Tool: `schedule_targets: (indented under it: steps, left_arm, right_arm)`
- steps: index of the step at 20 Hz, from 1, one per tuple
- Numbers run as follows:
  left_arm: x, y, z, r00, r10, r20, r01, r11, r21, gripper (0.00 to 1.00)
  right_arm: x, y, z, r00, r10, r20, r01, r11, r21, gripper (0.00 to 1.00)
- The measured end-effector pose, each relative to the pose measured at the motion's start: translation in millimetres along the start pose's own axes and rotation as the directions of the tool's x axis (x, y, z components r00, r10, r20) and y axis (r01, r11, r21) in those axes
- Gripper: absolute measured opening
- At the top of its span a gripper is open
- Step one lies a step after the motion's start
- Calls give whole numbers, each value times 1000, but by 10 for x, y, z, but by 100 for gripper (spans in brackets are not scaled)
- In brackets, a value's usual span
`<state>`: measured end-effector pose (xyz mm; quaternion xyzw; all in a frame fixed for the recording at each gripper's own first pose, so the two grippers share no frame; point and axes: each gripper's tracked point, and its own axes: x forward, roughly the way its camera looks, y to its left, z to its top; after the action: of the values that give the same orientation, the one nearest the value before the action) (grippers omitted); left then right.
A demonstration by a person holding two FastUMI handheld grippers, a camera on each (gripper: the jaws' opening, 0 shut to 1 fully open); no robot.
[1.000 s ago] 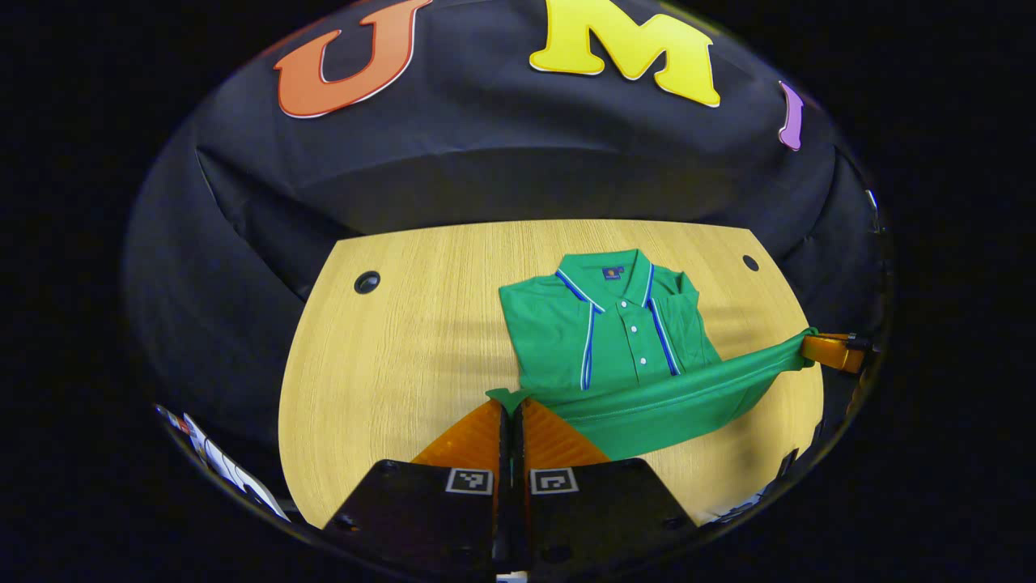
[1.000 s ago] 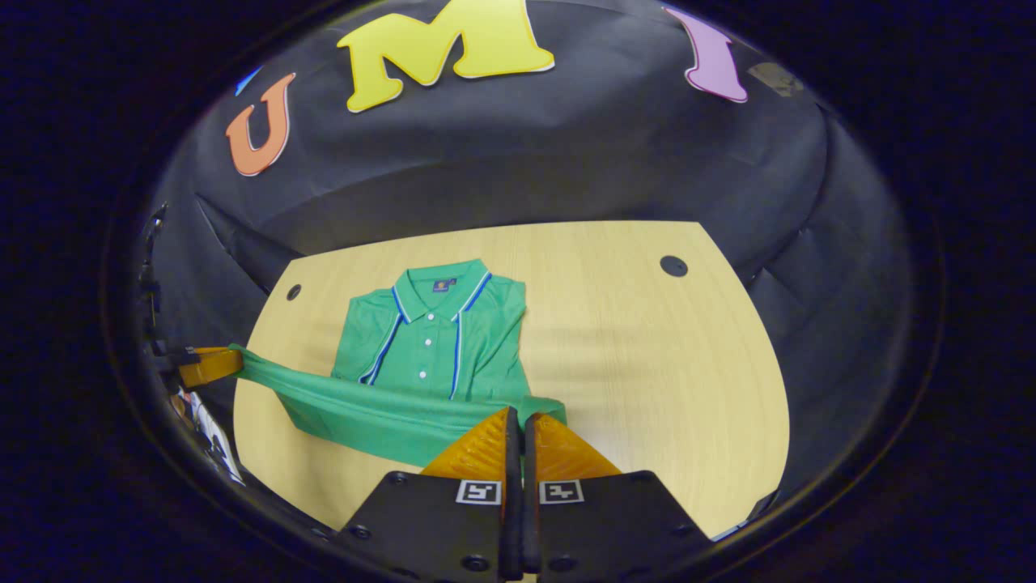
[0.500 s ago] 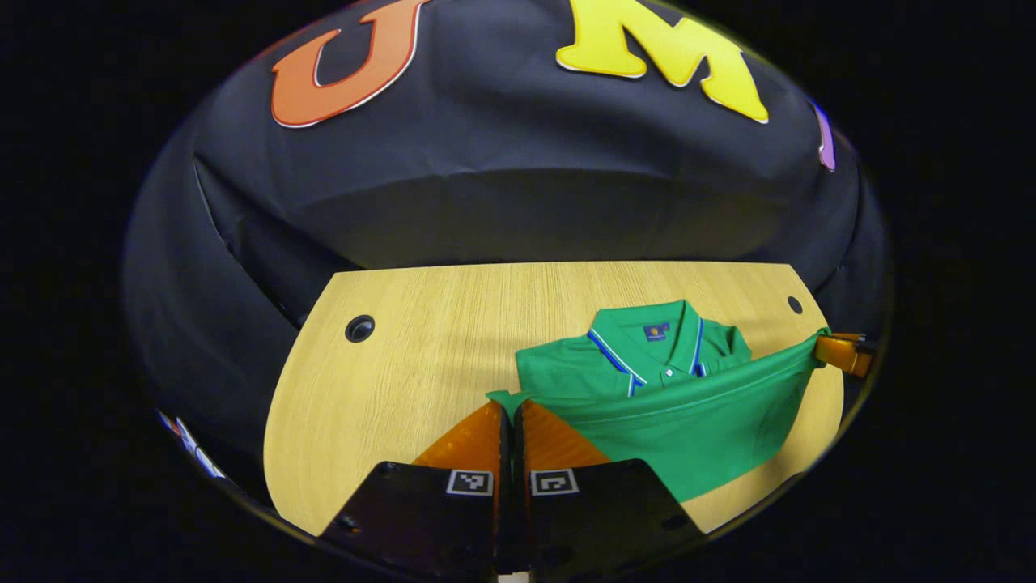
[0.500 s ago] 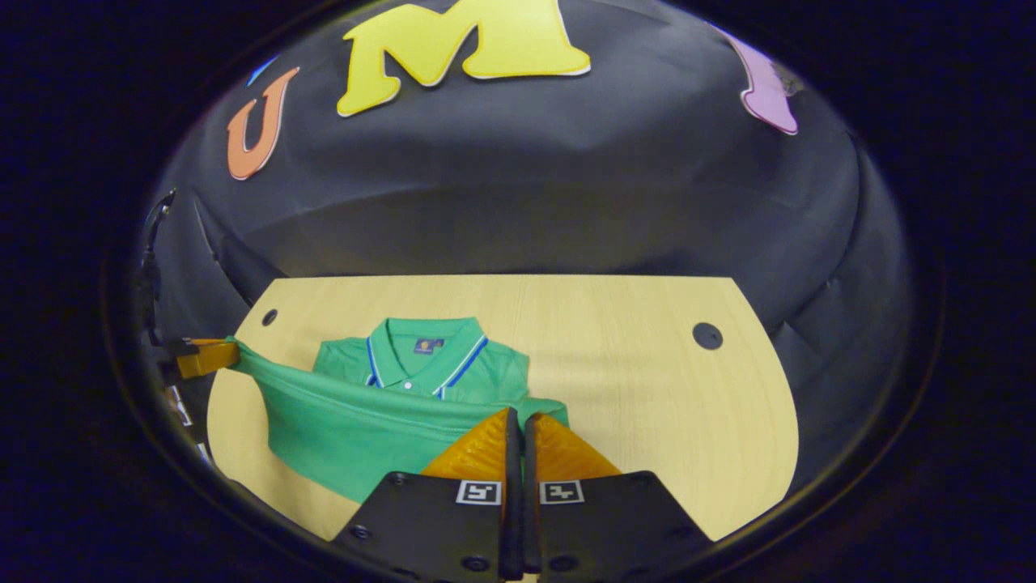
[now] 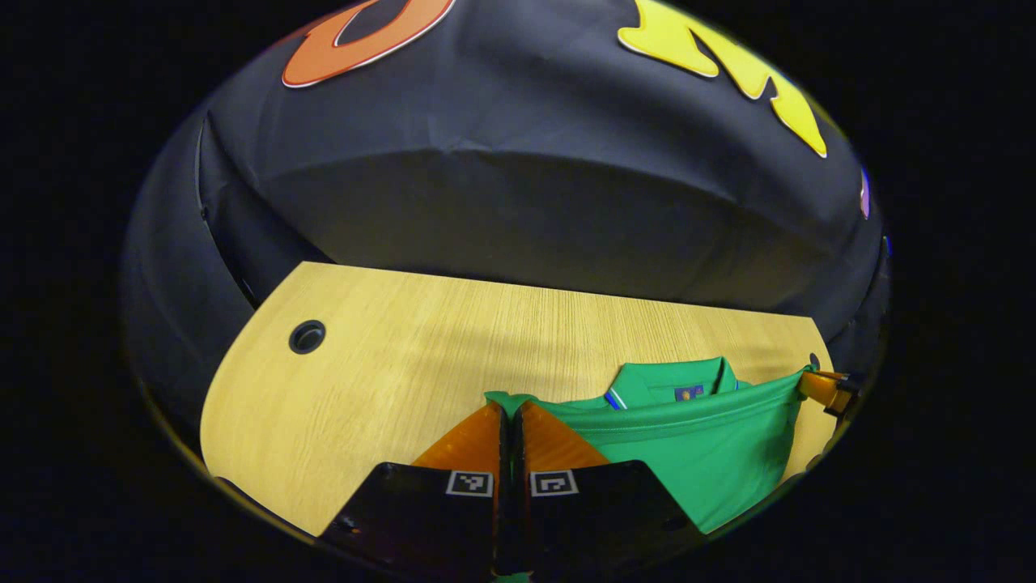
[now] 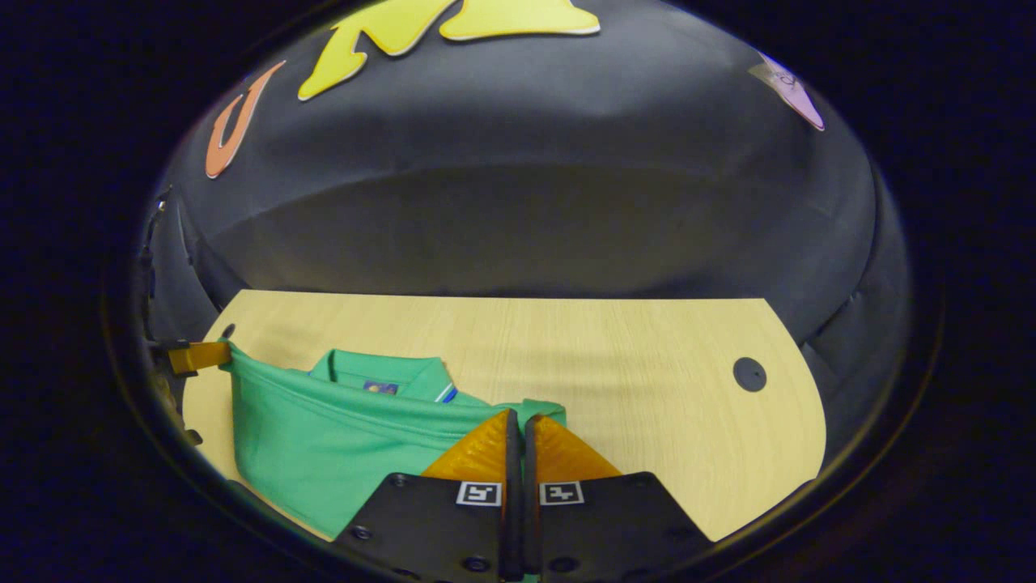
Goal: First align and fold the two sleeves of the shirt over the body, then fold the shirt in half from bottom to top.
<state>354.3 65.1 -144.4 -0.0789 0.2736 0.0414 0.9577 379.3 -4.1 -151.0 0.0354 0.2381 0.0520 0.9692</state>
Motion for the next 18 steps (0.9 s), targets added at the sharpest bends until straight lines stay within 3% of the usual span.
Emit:
schedule_targets:
  steps: [7,8,9,10,14,16,18]
  left_arm:
    - [309,25,-89,1000,21,-15,-21,999,42,6]
    - [286,21,-113,999,22,-23,-21,999,40,19]
    - [261,4,-122,999,15,-28,-14,999,32,10]
    - [211,-16,-110,1000,6,-29,-6,1000,16,15]
    - [-109,-45,-83,999,-16,-36,14,997,-69,100]
    - [-385,3,-17,999,-12,-39,9,997,-75,100]
    - [-708,60,66,1000,-12,-25,10,997,-73,100]
  right_arm:
    - [287,5,-159,999,-24,-49,22,999,-26,2]
    - [283,-20,-147,998,-41,-49,39,999,-27,3]
    - [276,-23,-153,998,-48,-49,47,999,-24,3]
    - [267,-23,-143,997,-55,-51,53,998,-26,7]
    - [-4,54,-13,999,-52,-15,51,996,-78,9]
    - [-275,50,96,998,-64,15,65,993,-95,22]
    - [-499,55,158,997,-71,33,74,992,-103,57]
